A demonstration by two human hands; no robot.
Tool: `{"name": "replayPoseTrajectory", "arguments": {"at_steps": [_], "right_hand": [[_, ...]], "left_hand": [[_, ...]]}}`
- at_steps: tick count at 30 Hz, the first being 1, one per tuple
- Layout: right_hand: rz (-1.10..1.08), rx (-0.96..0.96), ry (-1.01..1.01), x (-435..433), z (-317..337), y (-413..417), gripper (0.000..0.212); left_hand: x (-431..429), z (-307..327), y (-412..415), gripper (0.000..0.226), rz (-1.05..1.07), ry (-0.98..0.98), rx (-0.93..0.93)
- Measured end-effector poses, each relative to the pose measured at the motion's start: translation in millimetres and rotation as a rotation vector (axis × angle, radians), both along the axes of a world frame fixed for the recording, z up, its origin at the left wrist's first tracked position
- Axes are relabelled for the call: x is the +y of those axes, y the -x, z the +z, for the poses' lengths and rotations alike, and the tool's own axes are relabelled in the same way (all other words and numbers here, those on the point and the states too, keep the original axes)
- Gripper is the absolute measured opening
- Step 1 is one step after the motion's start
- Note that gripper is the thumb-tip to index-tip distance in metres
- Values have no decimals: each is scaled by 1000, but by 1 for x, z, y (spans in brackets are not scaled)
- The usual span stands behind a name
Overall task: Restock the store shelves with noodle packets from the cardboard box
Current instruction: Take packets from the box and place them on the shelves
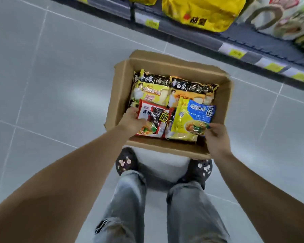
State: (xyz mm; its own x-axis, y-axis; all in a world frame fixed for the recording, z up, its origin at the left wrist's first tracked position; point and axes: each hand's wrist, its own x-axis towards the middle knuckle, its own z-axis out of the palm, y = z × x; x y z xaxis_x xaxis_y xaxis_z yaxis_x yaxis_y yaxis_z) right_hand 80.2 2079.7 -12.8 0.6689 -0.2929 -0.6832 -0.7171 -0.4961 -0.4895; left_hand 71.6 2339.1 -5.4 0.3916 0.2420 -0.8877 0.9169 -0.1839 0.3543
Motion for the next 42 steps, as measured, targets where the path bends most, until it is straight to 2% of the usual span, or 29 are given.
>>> {"name": "replayPoseTrajectory", "arguments": {"at_steps": [2, 4, 8, 11, 14, 17, 20, 24, 27, 30, 33, 36, 39, 42], "right_hand": [[60, -53, 20, 4, -31, 12, 32], [95, -78, -3, 7, -58, 19, 40], [135, -90, 12, 11, -88, 12, 55], [83, -59, 48, 12, -105, -3, 63], [-58, -29, 104, 13, -121, -15, 66], [-120, 36, 152, 11, -135, -17, 78], [-196, 89, 195, 12, -145, -14, 93], [-280, 182, 170, 18, -148, -11, 82], [-312, 114, 120, 15, -140, -7, 64], [-284, 4, 29, 7, -113, -4, 47], [-219, -81, 10, 2, -55, -4, 38], [-304, -143, 1, -2, 26, -12, 33], [-440, -213, -47, -12, 124, -22, 32], [-456, -294, -84, -27, 226, -29, 31]], "left_hand": [[-8, -39, 6, 51, -12, -53, 10], [-14, -70, 14, 55, -18, -198, -2], [-31, -95, 21, 72, -142, -365, 8], [-30, -100, 20, 74, -182, -367, 60], [-20, -102, 20, 63, -106, -317, 69], [-19, -98, 17, 44, -32, -235, -32], [-19, -88, 12, 40, 34, -245, -166], [-17, -87, 9, 44, 1, -282, -180], [-22, -83, 10, 46, 17, -262, -132], [-30, -55, 4, 41, 102, -261, -170], [-39, 0, -10, 40, 175, -246, -220], [-47, 75, -27, 41, 196, -189, -246], [-56, 168, -44, 30, 156, -166, -312], [-73, 271, -59, 30, 93, -177, -419]]}}
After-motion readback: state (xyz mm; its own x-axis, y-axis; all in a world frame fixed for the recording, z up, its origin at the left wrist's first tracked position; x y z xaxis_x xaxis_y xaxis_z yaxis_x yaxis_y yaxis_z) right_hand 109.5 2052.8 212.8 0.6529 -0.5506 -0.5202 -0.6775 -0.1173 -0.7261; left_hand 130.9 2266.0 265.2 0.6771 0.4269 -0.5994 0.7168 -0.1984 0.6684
